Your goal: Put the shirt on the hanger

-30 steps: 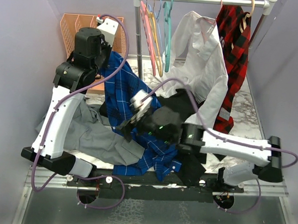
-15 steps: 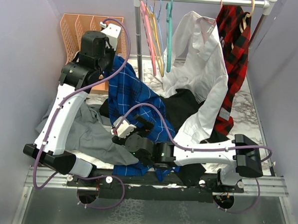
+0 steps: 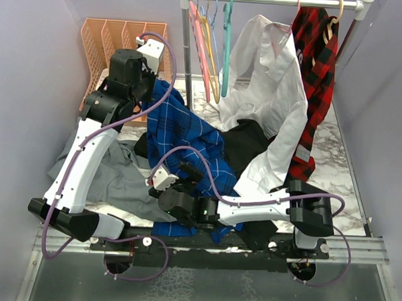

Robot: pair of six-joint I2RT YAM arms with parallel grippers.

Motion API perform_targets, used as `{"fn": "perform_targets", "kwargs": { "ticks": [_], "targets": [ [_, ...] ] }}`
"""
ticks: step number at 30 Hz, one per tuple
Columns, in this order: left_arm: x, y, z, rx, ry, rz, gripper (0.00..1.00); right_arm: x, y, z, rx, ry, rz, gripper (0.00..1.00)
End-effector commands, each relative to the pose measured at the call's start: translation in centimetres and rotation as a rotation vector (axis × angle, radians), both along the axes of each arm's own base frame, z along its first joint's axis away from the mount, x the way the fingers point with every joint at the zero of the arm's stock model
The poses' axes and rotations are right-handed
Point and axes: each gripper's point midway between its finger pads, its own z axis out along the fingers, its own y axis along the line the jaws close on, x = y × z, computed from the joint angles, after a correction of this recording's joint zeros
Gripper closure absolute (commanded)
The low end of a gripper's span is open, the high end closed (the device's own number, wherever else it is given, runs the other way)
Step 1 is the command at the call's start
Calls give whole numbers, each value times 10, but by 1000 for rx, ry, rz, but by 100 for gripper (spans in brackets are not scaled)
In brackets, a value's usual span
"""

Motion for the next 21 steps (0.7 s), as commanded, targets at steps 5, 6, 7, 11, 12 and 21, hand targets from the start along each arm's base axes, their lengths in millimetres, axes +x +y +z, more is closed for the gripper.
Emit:
{"fn": "perform_targets", "kwargs": {
  "ticks": [5, 6, 7, 11, 12, 21],
  "targets": [
    [2, 4, 25, 1, -86, -5, 100, 17, -1, 2, 56, -68, -107, 6],
    [1, 4, 25, 4, -87, -6, 100, 21, -6, 3, 52, -87, -143, 10],
    [1, 4, 25, 9, -87, -8, 100, 27, -12, 7, 61, -104, -185, 18],
    [3, 6, 22, 39, -84, -14, 100, 45, -29, 22, 101, -127, -264, 57],
    [3, 7, 20, 44, -82, -10, 100, 48, -32, 25, 113, -126, -271, 68],
    [6, 22, 4, 134, -78, 21, 100, 39, -60, 96, 220, -56, -222, 99]
  ]
}}
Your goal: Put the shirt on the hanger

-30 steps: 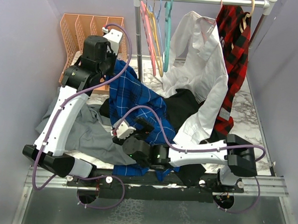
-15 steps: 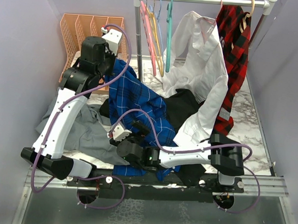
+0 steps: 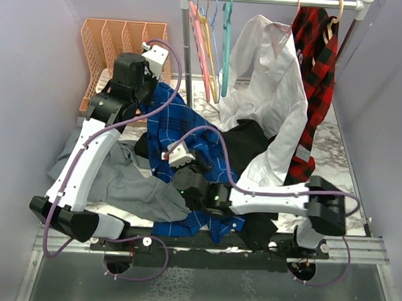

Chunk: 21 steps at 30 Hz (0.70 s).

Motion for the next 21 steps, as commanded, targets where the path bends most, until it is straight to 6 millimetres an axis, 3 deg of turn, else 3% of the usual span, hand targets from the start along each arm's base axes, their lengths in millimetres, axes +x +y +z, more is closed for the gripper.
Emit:
{"fn": "perform_targets", "kwargs": {
  "ticks": [1, 5, 10, 16, 21],
  "targets": [
    [0, 23, 15, 65, -84, 61, 100, -15, -20, 65, 176, 62, 40, 99],
    [-3, 44, 18, 124, -96, 112, 100, -33, -15, 107, 294, 126, 235, 99],
    [-15, 68, 36, 180, -109, 185, 100, -67, 9, 160, 427, 195, 521, 99],
    [-45, 82, 83, 218, -155, 180, 100, -108, 29, 236, 576, 198, 827, 99],
    [-81, 82, 140, 241, -239, 90, 100, -127, 19, 279, 680, 181, 954, 99]
  ]
}}
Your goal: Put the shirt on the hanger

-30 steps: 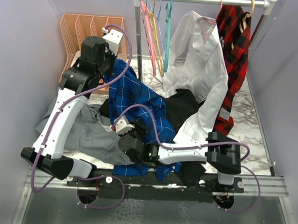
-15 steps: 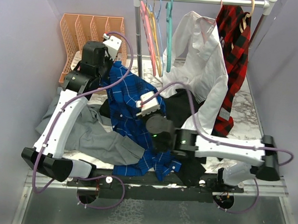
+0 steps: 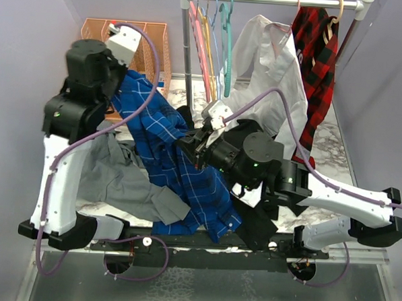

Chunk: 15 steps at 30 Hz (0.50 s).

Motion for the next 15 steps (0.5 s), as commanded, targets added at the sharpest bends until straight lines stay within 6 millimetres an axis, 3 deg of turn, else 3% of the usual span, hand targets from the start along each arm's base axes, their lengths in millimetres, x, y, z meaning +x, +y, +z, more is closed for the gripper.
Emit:
{"fn": "perform_targets", "kwargs": {
  "ticks": [1, 4, 6, 8, 12, 15],
  "targets": [
    [-46, 13, 61, 53, -105, -49, 100, -33, -9, 53, 158, 4, 207, 99],
    [-63, 16, 90, 53, -167, -69, 100, -27, -27, 48, 213, 75, 161, 99],
    [-62, 9, 83, 51, -139, -104, 100, -19, -44, 33, 251, 149, 105, 99],
    [-49, -7, 45, 38, -25, -166, 100, -11, -62, 3, 275, 235, 30, 99],
    [-23, -53, -62, -83, 251, -303, 100, 7, -108, -60, 361, 420, -184, 99],
    [-6, -78, -113, -199, 319, -338, 100, 14, -138, -113, 392, 531, -324, 99]
  ]
}}
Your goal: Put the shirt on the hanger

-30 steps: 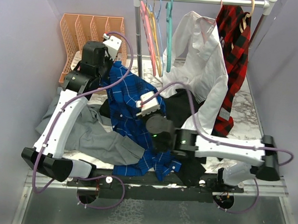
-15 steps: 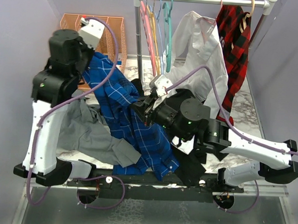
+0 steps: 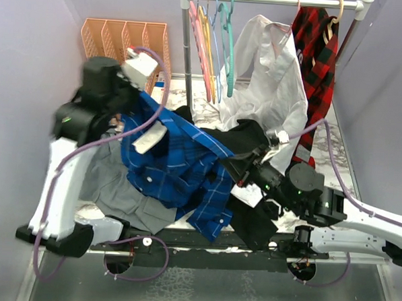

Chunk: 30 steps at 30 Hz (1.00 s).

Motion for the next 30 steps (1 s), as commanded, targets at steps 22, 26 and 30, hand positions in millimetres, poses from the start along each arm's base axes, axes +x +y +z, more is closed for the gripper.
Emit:
{"fn": "perform_targets", "kwargs": {
  "ticks": [22, 26, 30],
  "targets": [
    [59, -89, -199, -363, 450, -52, 100, 52, 31, -64, -589, -178, -158, 11],
    [66, -76, -199, -348, 430, 1, 100, 43, 70, -73, -625, -177, -17, 13],
    [72, -67, -194, -333, 409, 29, 100, 49, 85, -117, -740, -147, -8, 29]
  ]
}}
